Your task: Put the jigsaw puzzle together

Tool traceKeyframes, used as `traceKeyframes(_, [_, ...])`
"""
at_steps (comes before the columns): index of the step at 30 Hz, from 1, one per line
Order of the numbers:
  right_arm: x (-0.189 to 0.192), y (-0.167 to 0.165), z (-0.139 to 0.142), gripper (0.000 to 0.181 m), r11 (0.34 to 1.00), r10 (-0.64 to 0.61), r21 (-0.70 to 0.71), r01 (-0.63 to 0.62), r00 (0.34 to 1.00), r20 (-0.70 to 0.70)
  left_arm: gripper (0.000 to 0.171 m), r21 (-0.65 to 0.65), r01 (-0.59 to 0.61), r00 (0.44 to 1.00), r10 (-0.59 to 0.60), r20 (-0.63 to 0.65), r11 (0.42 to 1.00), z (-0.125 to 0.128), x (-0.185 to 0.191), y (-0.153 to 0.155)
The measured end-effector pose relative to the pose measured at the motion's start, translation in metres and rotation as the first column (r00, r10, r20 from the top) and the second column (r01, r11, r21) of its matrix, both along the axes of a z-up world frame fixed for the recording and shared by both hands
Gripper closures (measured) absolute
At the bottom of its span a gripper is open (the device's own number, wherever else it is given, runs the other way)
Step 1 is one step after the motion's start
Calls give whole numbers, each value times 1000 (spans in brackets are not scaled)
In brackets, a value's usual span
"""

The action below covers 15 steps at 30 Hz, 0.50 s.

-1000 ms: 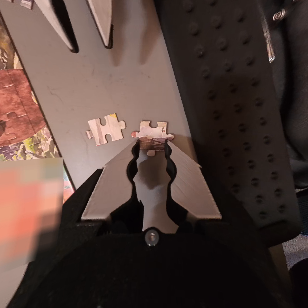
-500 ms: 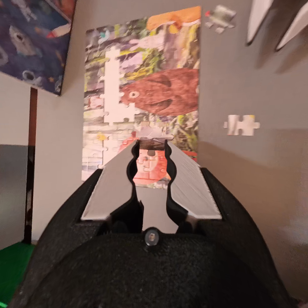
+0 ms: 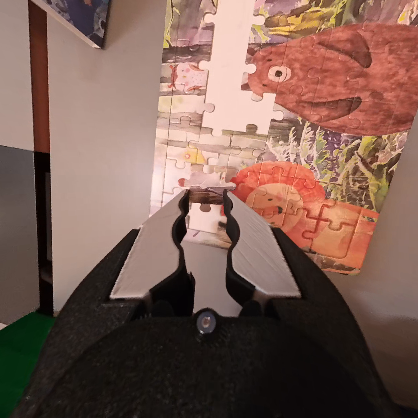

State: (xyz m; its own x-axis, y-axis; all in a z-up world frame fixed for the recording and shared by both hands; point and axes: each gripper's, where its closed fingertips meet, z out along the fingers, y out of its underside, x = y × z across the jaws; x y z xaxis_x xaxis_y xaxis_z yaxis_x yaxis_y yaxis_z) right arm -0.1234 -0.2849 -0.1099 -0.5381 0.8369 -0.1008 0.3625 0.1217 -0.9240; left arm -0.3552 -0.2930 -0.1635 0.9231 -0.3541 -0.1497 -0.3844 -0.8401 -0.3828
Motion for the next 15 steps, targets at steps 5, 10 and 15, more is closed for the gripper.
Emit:
traceKeyframes(5, [0,0,0,158,1000,4,-13,-4,1000,6,142,18,-163,987,163,-10,987,-6,-4,5])
traceKeyframes(10, [1,-2,0,158,1000,15,-26,-15,1000,14,142,104,-517,856,511,81,850,-9,-5,0])
traceKeyframes(15, [4,-4,1,158,999,29,-43,-28,999,14,142,137,-772,633,728,265,621,-6,-1,4])
